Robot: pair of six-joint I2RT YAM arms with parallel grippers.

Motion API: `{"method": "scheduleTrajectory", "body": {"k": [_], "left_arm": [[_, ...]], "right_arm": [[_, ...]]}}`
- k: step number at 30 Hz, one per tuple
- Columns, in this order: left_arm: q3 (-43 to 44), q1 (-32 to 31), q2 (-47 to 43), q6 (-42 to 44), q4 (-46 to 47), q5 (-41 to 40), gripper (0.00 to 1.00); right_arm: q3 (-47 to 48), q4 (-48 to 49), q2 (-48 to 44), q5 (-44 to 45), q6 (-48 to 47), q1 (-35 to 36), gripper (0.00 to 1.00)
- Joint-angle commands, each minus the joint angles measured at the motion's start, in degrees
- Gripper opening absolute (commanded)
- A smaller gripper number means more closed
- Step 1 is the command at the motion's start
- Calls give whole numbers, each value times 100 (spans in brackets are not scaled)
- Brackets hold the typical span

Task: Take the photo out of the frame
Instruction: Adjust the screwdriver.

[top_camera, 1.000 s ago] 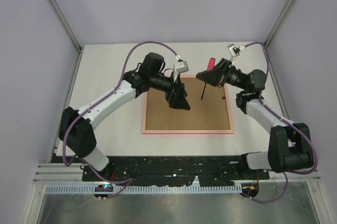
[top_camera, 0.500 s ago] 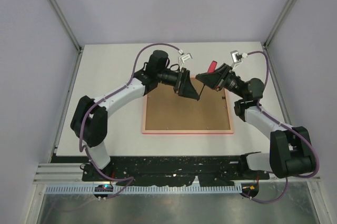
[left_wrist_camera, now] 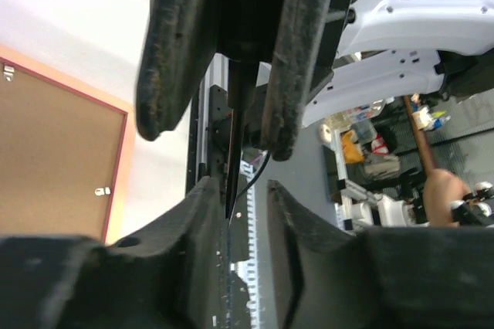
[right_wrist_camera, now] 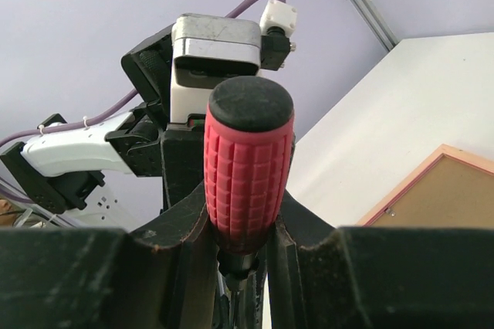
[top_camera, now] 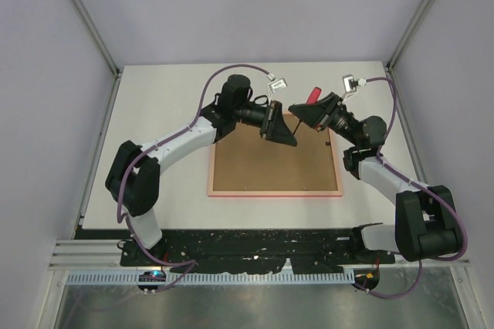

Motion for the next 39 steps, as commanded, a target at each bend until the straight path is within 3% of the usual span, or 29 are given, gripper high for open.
{"method": "scheduleTrajectory", "body": {"k": [1, 4, 6, 13, 16, 27, 32, 37, 39], "left_arm": [[39, -66, 4, 38, 167, 148, 24], [56, -75, -22, 91, 88, 131, 0], [57, -66, -74, 205, -79, 78, 0], [-163, 31, -347, 320, -53, -45, 0], [-251, 83, -435, 329, -18, -80, 0], [-453, 128, -646, 478, 35, -168, 0], [-453, 127, -611, 513, 17, -159, 0], [-488, 101, -550, 513, 53, -159, 0], [-480, 92, -541, 513, 53, -159, 0]], "right_arm": [[50, 263, -71, 137, -89, 39, 8], [76, 237, -107, 76, -98, 39, 8], [103, 167, -124, -3, -150, 31, 8], [235, -519, -326, -750, -686, -5, 48], [235, -730, -396, -996, -827, -5, 53], [112, -1152, -564, -1085, -1047, -5, 49], [85, -1012, -546, -900, -863, -5, 34], [182, -555, -371, -795, -468, 4, 31], [217, -511, -318, -777, -406, -5, 17]]}}
